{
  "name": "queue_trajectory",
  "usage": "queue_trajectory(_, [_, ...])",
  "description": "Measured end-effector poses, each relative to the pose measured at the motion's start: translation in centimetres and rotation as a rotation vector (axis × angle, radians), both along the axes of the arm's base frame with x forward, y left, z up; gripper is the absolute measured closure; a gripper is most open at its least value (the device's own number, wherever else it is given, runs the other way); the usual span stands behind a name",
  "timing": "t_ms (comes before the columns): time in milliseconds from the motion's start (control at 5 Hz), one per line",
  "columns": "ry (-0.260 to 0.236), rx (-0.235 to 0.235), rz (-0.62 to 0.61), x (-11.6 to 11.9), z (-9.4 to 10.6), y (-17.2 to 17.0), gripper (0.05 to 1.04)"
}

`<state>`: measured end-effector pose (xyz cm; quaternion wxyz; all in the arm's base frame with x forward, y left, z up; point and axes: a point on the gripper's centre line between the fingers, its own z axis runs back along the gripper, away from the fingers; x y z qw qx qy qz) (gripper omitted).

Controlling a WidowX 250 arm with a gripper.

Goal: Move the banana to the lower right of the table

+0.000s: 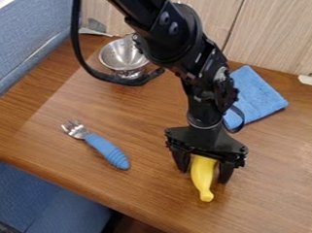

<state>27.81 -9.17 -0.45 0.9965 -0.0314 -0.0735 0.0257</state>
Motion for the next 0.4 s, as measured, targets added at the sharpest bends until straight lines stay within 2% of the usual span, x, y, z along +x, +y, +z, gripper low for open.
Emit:
queue_trajectory(200, [-0.028, 0.013, 0.012, 0.2, 1.5, 0.3, 0.081])
queue_trajectory(400, [-0.084, -0.019, 0.029, 0.4, 4.2, 0.1, 0.082])
